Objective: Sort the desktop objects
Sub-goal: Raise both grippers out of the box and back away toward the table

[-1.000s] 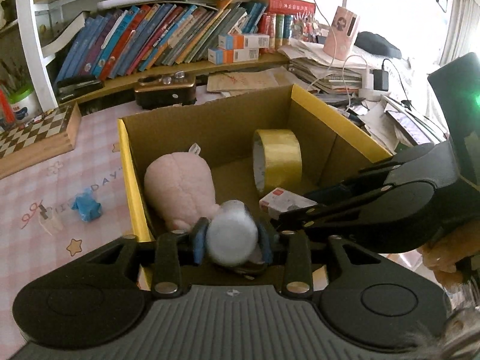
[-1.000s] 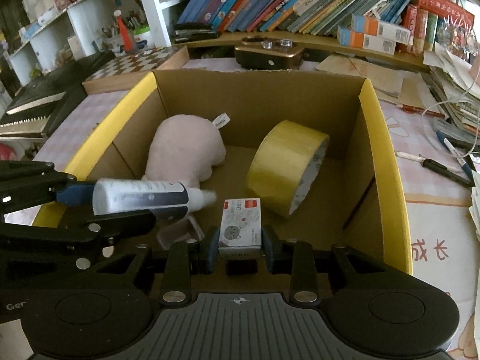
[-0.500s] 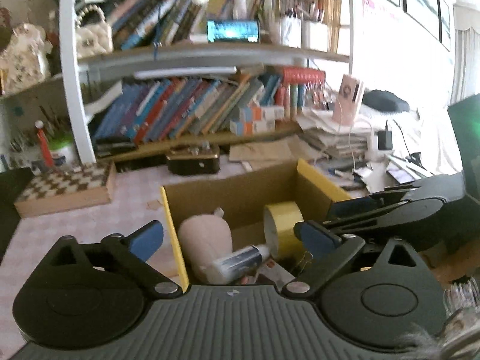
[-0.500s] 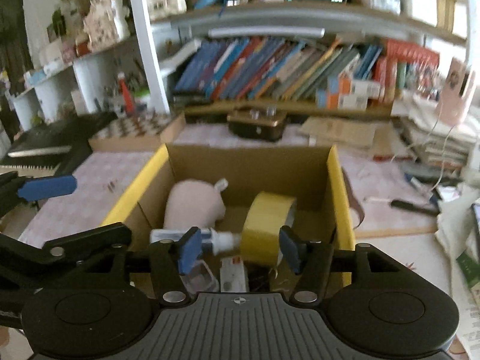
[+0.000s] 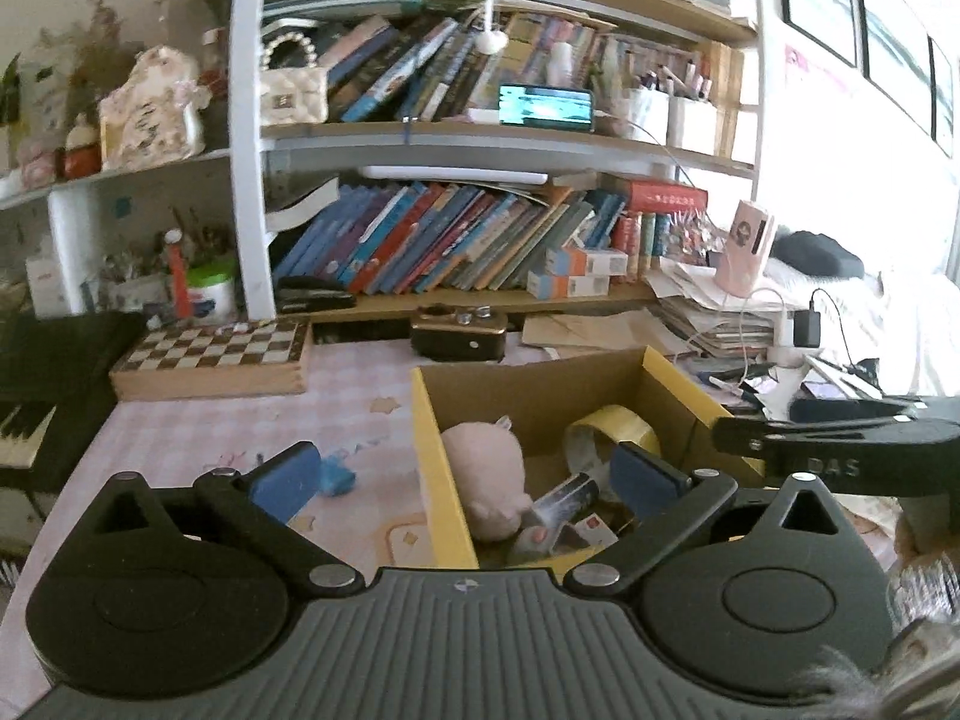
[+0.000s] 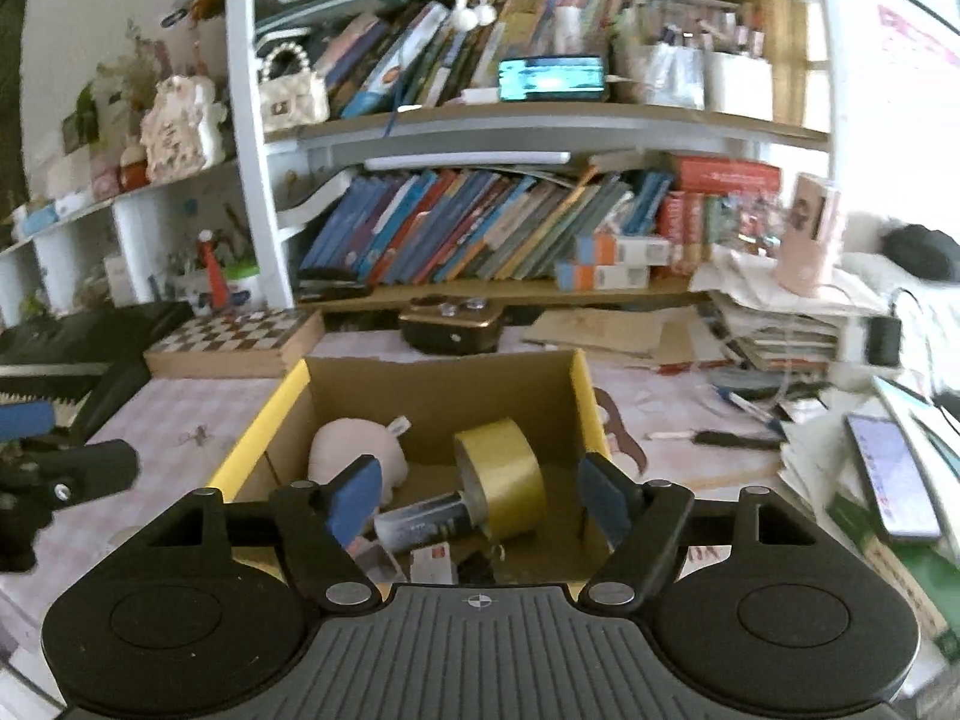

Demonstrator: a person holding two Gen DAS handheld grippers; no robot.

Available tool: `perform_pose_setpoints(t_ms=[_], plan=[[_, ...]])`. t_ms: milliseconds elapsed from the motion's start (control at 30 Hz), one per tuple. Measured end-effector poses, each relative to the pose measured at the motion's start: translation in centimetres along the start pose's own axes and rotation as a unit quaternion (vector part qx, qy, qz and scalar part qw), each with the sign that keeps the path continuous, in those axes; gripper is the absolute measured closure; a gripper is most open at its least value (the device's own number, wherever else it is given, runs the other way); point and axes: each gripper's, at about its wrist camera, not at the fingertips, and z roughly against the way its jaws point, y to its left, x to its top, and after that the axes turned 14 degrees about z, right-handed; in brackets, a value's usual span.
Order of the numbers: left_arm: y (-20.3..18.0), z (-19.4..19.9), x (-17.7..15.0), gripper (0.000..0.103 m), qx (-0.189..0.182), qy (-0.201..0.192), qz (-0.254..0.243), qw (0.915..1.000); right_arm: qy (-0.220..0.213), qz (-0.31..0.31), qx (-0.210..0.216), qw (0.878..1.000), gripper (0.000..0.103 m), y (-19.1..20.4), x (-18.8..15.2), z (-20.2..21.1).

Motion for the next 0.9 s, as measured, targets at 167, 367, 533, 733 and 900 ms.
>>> perform_pose_setpoints(t_ms=[167, 367, 533, 733, 900], plan=[[2.4, 1.4, -0.9, 0.0, 0.008, 0.007, 0.017, 0.9998, 0.011, -0.02, -0.027, 0.999, 0.028, 1.0, -1.7, 1.8], [4.9, 2.9, -2.2, 0.0, 0.032, 0.0, 0.028, 0.9991, 0.033, -0.035, -0.051, 0.998, 0.028, 3.4, -3.6, 3.6], [6.5, 4.6, -3.1, 0.0, 0.03, -0.002, 0.02, 0.9993, 0.045, -0.046, -0.069, 0.996, 0.028, 6.0, -5.0, 5.0], [8.3, 6.3, -3.9, 0.0, 0.018, 0.009, 0.01, 0.9998, 0.057, -0.05, -0.075, 0.994, 0.028, 9.0, -6.0, 6.5], [9.8, 7.6, -4.7, 0.0, 0.011, 0.018, 0.003, 0.9998, 0.066, -0.054, -0.077, 0.993, 0.028, 11.4, -6.6, 7.7]])
